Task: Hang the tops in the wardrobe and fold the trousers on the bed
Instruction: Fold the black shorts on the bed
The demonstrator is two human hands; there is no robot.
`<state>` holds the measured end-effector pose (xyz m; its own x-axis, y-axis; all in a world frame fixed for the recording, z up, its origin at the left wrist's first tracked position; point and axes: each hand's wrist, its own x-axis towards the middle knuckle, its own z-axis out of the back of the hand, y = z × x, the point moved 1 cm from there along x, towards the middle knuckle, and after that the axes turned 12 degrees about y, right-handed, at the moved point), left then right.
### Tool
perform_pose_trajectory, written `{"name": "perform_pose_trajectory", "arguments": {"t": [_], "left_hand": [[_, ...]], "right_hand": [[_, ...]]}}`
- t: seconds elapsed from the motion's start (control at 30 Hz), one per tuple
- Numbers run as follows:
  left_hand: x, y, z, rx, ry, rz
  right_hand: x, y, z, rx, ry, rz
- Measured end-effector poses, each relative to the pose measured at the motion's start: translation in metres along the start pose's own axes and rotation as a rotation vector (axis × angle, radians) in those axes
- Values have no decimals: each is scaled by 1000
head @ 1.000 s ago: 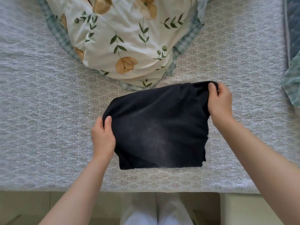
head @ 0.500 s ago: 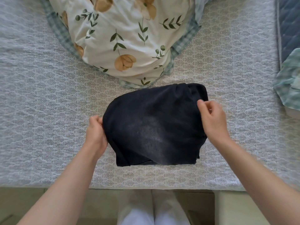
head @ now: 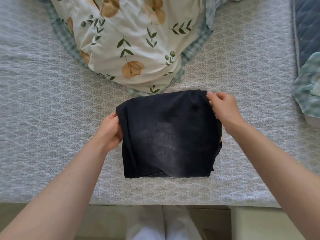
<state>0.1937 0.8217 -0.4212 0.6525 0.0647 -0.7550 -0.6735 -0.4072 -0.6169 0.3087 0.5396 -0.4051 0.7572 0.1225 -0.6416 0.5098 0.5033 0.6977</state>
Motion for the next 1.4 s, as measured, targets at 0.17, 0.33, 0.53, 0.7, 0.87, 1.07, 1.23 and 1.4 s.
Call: {"name": "perform_pose_trajectory", "arguments": {"t": [0.17, 0.33, 0.53, 0.7, 0.87, 1.07, 1.23, 1.4], "left_hand": [[11, -9, -15, 172, -69, -39], [21, -8, -21, 340, -66, 43], [23, -15, -29, 292, -78, 79], [25, -19, -28, 480, 15, 112], [17, -27, -16, 393, 15, 49], [10, -25, 11, 211, 27, 18], [19, -21, 1, 340, -285, -109], [-10, 21, -42, 850, -306, -291]], "right_hand": [[26, 20, -2, -228, 104, -6], [31, 16, -6, -288, 98, 52], [32, 1, 4, -86, 61, -88], [34, -5, 4, 71, 65, -155], [35, -7, 13, 43, -56, -107], [36, -20, 11, -54, -123, -47], [25, -27, 5, -240, -236, -9], [-19, -36, -26, -314, -247, 35]]}}
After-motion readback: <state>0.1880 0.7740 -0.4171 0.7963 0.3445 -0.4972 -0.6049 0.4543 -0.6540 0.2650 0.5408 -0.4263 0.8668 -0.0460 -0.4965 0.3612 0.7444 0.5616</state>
